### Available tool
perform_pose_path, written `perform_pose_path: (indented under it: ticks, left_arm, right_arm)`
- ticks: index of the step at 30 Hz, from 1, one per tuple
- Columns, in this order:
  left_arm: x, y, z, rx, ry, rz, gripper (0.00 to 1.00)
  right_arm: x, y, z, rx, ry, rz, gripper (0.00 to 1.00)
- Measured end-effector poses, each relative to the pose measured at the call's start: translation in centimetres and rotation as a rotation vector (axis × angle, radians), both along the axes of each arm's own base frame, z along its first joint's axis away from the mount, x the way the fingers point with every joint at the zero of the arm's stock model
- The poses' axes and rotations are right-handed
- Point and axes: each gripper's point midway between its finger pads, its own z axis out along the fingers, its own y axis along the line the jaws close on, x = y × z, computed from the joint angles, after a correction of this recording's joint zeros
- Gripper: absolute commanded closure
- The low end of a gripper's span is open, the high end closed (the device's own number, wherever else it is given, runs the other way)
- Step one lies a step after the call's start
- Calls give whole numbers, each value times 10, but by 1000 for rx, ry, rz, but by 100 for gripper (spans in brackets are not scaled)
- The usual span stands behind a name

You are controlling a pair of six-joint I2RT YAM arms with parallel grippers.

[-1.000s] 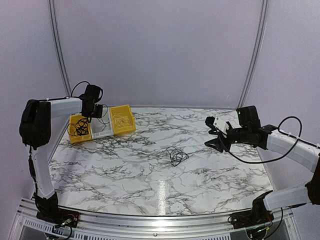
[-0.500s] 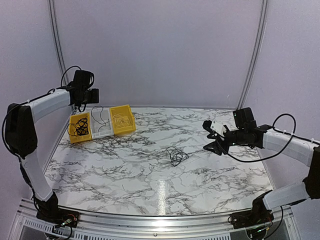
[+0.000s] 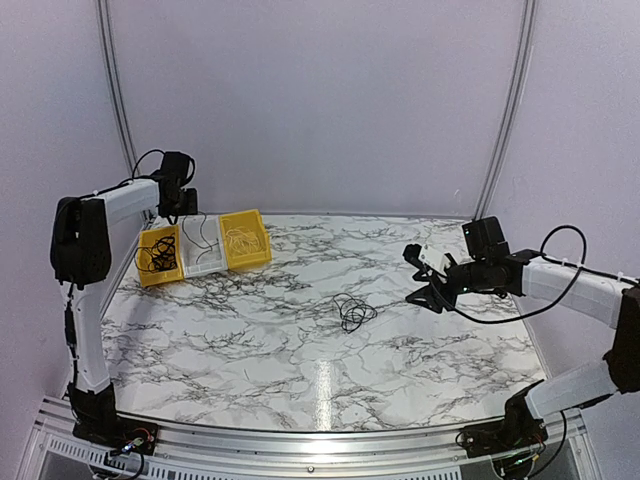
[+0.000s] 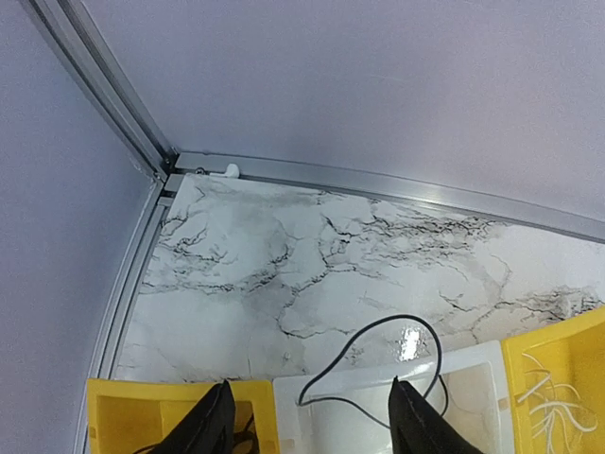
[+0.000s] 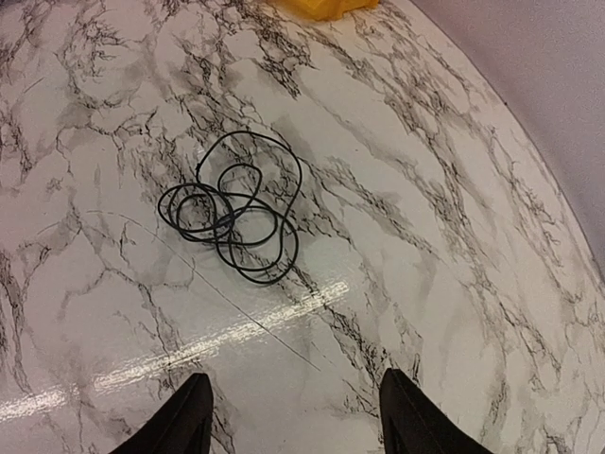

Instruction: Untangle the cables

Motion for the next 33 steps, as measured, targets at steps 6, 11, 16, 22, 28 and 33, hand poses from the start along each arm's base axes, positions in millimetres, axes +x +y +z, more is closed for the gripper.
perform_pose_path:
  ticks: [6,11,16,22,28,33]
  left_arm:
    - [13,8,-8,-13,3,-4,49]
    - [21,6,-22,-18,21,-22,51]
    - [21,4,-43,-28,66,-38,56]
    - [27,3,-51,-36,70,-44,73]
    - [30,3,-46,-31,64,-55,96]
    - [27,0,-47,-46,69,-70,100]
  right_arm:
    - [1,-1,-5,-8,13,-3,40]
    - [1,-1,-10,-14,27,-5,40]
    - [2,-1,-17,-22,47,-5,40]
    - [2,-1,-18,-24,48,-6,40]
    - [2,-1,-21,-28,59,-6,40]
    - [1,-1,-26,-34,73,-6,40]
